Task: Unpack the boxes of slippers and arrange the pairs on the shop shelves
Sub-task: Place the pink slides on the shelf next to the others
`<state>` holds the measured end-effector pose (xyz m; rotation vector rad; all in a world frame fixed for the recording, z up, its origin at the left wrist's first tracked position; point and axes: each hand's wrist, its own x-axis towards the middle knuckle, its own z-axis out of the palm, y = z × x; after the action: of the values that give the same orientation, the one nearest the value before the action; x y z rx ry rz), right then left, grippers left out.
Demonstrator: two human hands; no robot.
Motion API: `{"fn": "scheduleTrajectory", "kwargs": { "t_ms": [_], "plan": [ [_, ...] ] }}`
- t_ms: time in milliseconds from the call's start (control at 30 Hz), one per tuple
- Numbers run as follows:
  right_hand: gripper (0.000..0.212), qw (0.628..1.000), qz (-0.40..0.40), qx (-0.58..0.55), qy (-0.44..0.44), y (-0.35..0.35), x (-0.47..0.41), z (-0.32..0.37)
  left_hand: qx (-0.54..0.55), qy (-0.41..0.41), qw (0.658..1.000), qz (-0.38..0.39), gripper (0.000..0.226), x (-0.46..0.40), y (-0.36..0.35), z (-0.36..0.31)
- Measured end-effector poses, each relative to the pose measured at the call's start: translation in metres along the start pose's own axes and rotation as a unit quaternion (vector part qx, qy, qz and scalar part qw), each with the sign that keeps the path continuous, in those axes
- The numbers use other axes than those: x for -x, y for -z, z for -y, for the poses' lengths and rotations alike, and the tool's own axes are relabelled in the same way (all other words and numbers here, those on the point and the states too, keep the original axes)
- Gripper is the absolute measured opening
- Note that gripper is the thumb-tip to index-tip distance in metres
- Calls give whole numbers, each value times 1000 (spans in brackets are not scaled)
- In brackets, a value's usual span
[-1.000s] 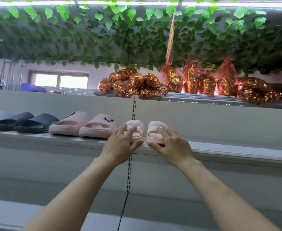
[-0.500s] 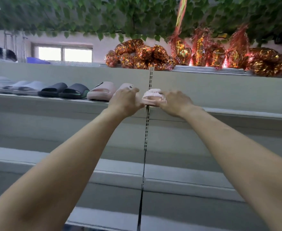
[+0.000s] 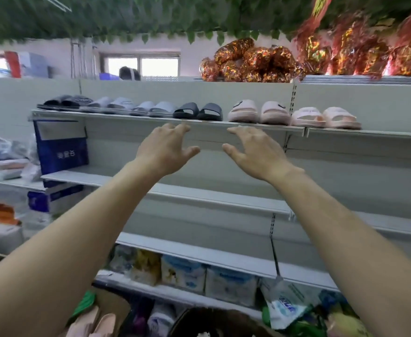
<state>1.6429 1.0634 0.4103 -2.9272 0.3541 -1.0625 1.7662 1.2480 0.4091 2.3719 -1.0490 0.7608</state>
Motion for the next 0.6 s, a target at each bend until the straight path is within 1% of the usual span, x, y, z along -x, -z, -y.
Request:
{"fn": "scheduleTrajectory", "kwargs": {
  "t_ms": [133, 267, 433, 600],
  "plan": [
    [57, 999, 14, -45, 8, -40, 19, 65, -10, 9, 1000, 7, 66, 57, 18, 58],
    [56, 996, 44, -74, 15, -77, 34, 118, -7, 20, 1000, 9, 62, 107, 16, 109],
    [57, 992, 92, -76, 48, -137, 38, 166, -8, 46, 999, 19, 62, 146, -12, 173],
    [58, 984, 138, -101, 59, -219, 17, 195, -35, 72, 995, 55, 63, 153, -57, 242]
  ]
}}
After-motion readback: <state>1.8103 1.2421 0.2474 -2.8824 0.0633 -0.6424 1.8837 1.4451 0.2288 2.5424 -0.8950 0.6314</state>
